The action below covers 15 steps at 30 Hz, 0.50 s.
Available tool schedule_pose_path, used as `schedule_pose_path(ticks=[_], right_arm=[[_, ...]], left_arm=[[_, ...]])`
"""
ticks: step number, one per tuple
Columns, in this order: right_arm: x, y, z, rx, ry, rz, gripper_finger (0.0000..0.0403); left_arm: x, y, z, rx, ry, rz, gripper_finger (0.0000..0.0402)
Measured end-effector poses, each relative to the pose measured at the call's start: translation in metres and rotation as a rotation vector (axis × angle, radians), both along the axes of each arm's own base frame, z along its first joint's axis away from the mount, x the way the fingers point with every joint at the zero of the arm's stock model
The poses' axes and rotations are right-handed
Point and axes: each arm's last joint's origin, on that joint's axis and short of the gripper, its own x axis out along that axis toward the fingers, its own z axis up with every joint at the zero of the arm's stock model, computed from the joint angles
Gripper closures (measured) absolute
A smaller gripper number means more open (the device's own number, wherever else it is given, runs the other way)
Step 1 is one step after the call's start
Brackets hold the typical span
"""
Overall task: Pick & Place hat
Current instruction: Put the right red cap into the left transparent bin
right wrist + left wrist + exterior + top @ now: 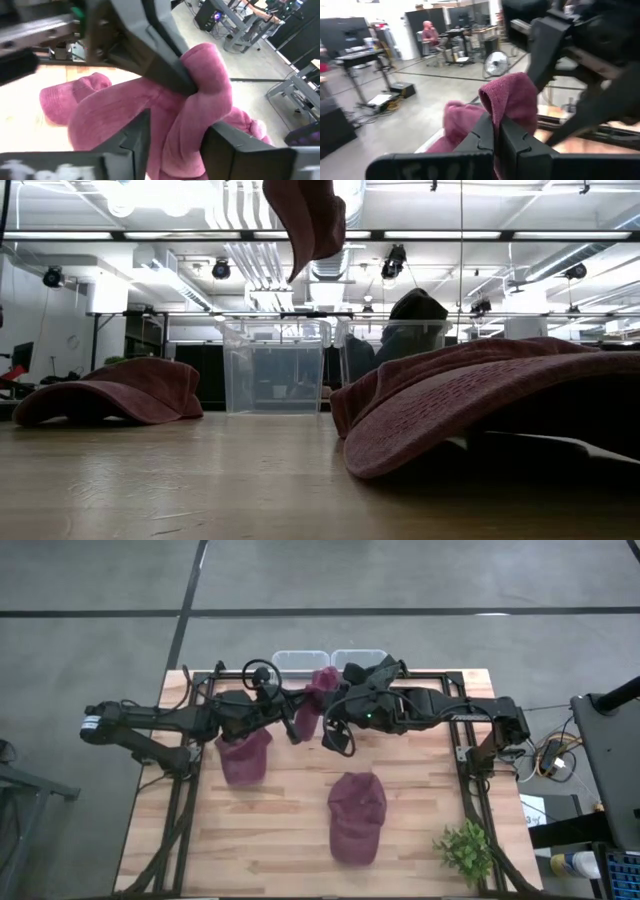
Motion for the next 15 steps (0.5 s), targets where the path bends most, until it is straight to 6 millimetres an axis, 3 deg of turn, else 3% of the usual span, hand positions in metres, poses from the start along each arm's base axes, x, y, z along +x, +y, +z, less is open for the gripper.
schedule_pose_path(ticks=[8, 15], right_arm=[[-0.010, -0.001, -0.001, -0.021, 0.082, 0.004, 0.0206], [-0.022, -0.001, -0.001, -0.031, 0.160, 0.004, 0.0196]], left_arm=[[-0.002, 0.007, 0.001, 0.045, 0.028, 0.090, 0.0401], [-0.004, 0.025, 0.000, 0.039, 0.028, 0.159, 0.0401]])
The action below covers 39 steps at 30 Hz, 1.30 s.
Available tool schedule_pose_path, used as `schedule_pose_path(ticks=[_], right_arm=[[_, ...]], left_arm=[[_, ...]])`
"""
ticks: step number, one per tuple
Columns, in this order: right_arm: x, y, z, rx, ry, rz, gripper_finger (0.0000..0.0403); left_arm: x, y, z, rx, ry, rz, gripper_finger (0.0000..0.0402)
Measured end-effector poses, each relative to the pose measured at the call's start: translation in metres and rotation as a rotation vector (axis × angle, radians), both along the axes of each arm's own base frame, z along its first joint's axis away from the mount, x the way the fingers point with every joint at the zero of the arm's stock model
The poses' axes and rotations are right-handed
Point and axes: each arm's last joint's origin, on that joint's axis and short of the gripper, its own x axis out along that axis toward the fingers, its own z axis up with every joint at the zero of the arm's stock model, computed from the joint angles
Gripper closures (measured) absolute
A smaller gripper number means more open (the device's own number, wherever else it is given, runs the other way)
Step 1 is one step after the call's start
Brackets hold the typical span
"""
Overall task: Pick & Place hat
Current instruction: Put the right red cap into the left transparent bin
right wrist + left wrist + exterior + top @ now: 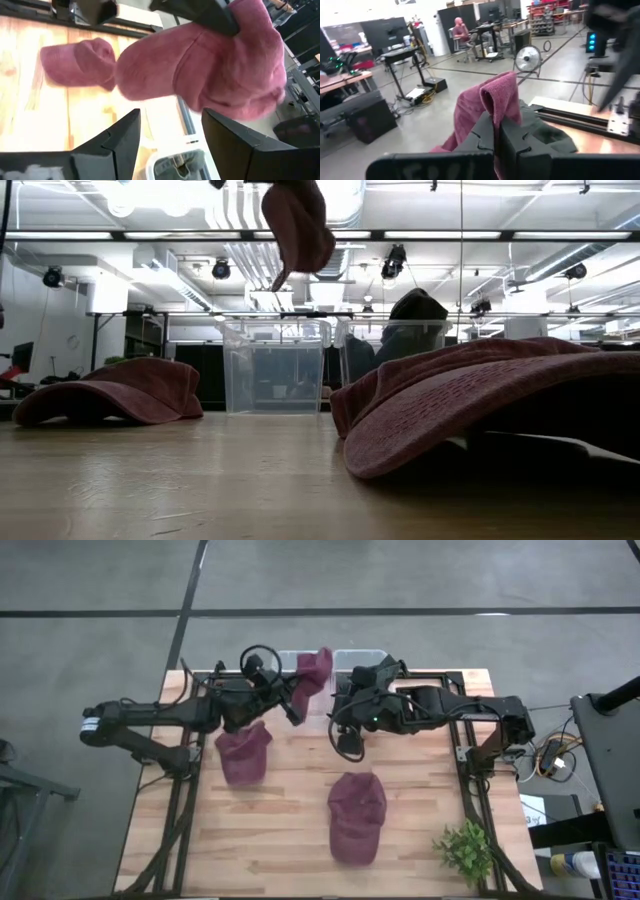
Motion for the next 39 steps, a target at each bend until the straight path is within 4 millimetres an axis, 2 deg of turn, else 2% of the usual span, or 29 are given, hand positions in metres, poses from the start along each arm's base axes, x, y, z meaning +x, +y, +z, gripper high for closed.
schedule_pose_path(ticks=[9, 20, 29, 34, 39], right_arm=[[-0.019, -0.001, 0.004, 0.021, 0.053, -0.025, 0.0200], [-0.036, -0.003, 0.003, 0.100, 0.102, -0.106, 0.0200], [-0.038, -0.002, 0.001, 0.121, 0.106, -0.126, 0.0200], [-0.038, -0.002, 0.001, 0.121, 0.105, -0.126, 0.0200], [-0.037, -0.002, 0.001, 0.131, 0.097, -0.133, 0.0200]], left_arm=[[0.003, 0.043, -0.009, -0.044, 0.003, 0.051, 0.0401], [0.019, 0.088, -0.047, -0.138, 0.133, 0.089, 0.0401], [0.024, 0.101, -0.079, -0.252, 0.284, 0.158, 0.0389], [0.024, 0.101, -0.089, -0.281, 0.367, 0.169, 0.0374], [0.024, 0.102, -0.091, -0.287, 0.381, 0.171, 0.0372]])
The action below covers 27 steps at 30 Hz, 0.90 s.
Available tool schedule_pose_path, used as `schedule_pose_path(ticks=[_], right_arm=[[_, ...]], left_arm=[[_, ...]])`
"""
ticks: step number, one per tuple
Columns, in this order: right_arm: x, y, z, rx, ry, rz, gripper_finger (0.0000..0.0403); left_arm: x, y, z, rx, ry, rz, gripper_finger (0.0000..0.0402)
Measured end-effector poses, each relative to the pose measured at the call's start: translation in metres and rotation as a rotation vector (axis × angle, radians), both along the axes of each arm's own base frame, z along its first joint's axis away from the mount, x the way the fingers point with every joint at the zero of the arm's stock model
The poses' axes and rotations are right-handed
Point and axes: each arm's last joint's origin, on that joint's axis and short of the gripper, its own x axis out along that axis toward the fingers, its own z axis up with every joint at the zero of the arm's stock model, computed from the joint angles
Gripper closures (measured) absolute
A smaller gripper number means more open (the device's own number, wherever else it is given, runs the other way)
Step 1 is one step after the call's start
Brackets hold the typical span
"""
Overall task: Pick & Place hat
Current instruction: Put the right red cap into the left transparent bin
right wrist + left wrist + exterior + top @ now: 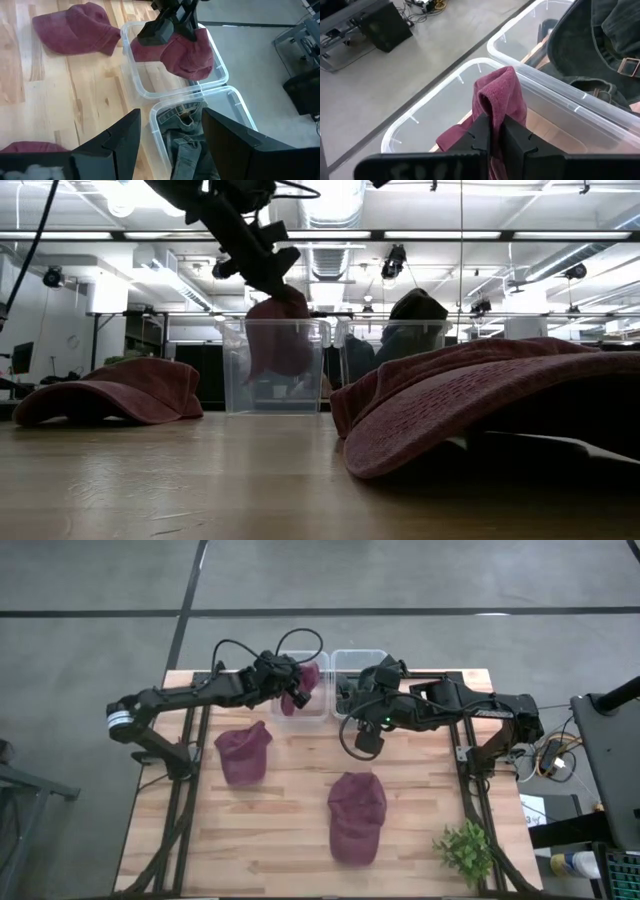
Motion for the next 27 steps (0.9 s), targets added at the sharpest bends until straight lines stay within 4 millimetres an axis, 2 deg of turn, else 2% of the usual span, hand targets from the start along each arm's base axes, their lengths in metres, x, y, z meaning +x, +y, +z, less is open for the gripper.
schedule_pose_path(ticks=[10, 16, 27], right_arm=[[0.000, 0.007, 0.000, 0.009, -0.009, 0.017, 0.0200], [0.000, 0.009, 0.000, 0.011, -0.011, 0.021, 0.0200], [0.000, 0.013, 0.000, 0.013, -0.012, 0.032, 0.0200]], left_arm=[[0.000, 0.000, 0.000, 0.001, 0.001, 0.002, 0.0367], [-0.004, 0.003, 0.001, 0.053, -0.018, 0.198, 0.0363], [-0.003, 0.001, 0.002, 0.003, -0.041, 0.111, 0.0362]])
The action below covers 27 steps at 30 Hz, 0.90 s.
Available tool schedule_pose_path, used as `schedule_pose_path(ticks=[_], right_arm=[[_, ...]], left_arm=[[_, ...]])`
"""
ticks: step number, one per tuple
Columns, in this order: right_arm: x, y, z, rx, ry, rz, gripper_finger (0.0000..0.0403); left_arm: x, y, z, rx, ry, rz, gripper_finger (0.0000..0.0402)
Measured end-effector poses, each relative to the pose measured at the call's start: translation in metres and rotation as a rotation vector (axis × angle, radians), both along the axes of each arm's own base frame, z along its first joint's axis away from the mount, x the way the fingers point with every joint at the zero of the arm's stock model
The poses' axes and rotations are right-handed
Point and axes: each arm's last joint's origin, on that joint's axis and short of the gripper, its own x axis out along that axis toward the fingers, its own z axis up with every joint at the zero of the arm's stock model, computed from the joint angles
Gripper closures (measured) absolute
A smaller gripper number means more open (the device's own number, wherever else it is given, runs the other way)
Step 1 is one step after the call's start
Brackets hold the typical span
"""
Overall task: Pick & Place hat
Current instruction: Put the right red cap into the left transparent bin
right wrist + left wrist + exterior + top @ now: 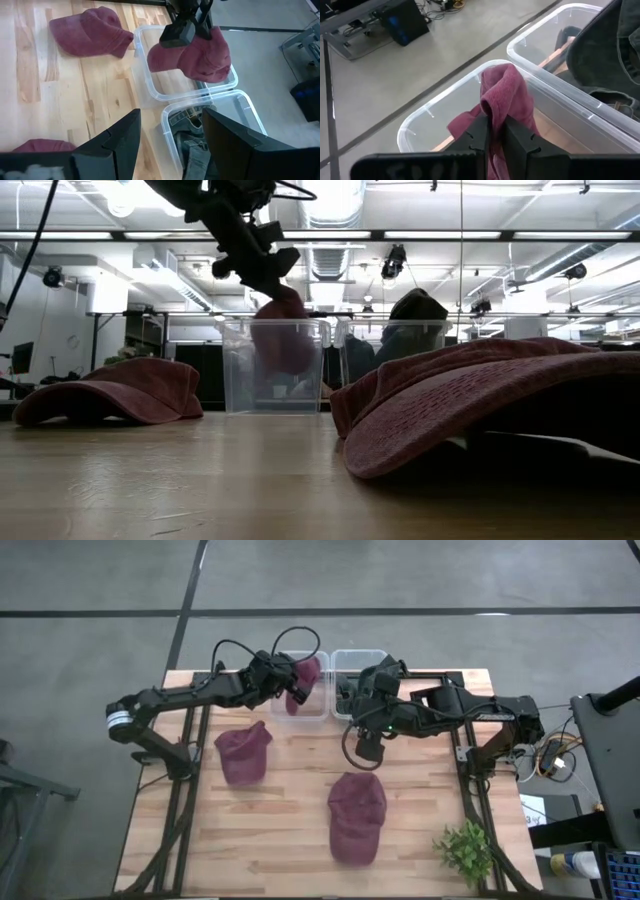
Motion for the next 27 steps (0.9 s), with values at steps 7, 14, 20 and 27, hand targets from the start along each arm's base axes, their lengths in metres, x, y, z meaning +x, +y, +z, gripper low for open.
schedule_pose_path(ticks=[7, 14, 20, 27], right_arm=[[0.0000, 0.0003, 0.0000, 0.000, 0.000, 0.001, 0.0200], [-0.0001, 0.0016, 0.0000, -0.002, 0.001, 0.007, 0.0199], [-0.0004, 0.0040, -0.0001, -0.005, 0.005, 0.018, 0.0199], [-0.0004, 0.0040, -0.0002, -0.004, 0.004, 0.016, 0.0200]], left_arm=[[0.0005, -0.0004, -0.0002, 0.010, 0.030, -0.044, 0.0362], [0.0002, -0.0016, -0.0016, 0.001, 0.060, -0.087, 0.0362], [0.0002, -0.0019, -0.0023, 0.005, 0.082, -0.111, 0.0357], [-0.0003, -0.0021, -0.0024, 0.001, 0.082, -0.105, 0.0286]])
